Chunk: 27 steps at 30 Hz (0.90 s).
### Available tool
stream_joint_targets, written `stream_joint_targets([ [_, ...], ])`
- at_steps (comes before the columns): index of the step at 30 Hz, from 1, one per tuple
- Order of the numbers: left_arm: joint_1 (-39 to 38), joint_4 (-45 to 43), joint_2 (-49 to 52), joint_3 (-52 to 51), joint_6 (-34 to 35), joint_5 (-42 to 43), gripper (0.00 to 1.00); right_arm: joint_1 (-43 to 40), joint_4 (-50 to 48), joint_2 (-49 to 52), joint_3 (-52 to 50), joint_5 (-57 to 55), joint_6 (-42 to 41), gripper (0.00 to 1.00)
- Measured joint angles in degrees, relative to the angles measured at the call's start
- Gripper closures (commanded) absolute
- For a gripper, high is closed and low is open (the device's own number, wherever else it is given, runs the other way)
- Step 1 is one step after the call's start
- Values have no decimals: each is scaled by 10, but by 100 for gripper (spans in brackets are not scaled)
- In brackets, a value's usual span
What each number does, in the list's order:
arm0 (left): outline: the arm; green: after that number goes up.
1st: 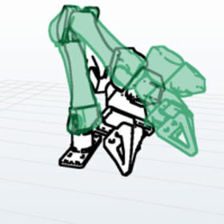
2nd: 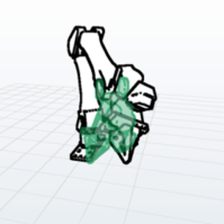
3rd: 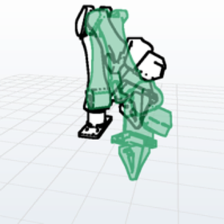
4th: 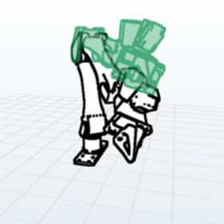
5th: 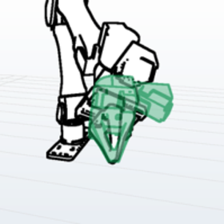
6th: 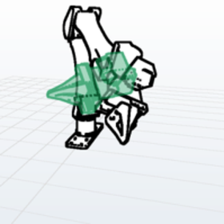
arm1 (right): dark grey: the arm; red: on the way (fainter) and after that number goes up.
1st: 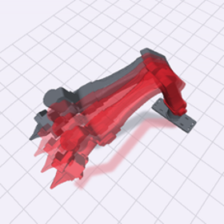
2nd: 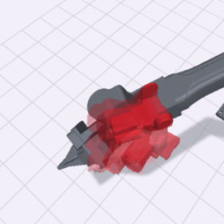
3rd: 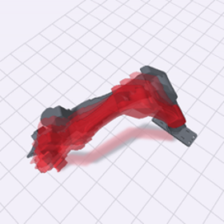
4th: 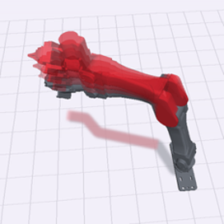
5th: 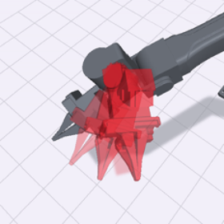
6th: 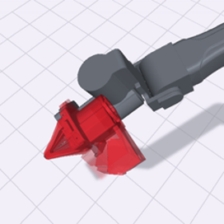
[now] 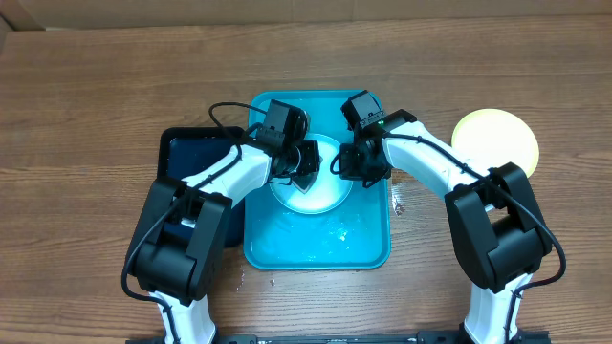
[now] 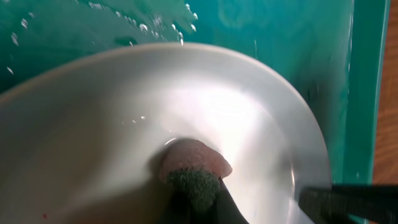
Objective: Clean dirty plates on tray and stack at the side
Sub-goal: 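Scrub the white plate with the sponge in the left gripper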
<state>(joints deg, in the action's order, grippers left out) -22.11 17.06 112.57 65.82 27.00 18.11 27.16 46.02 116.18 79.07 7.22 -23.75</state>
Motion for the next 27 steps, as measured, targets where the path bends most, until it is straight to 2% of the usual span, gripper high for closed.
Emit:
stream_joint_targets([
  [4,0,68,-10,13,-12,-27,96,0,0,0,0,0,0,96],
  [9,0,124,-30,15,-20,-127,96,0,0,0,0,0,0,96],
  [13,0,119,-32,15,-21,-203,96,0,0,0,0,0,0,96],
  [17,0,101,-30,15,-22,-235,96,0,0,0,0,0,0,96],
  [27,0,17,-3,18,-23,-202,96,1,0,0,0,0,0,96],
])
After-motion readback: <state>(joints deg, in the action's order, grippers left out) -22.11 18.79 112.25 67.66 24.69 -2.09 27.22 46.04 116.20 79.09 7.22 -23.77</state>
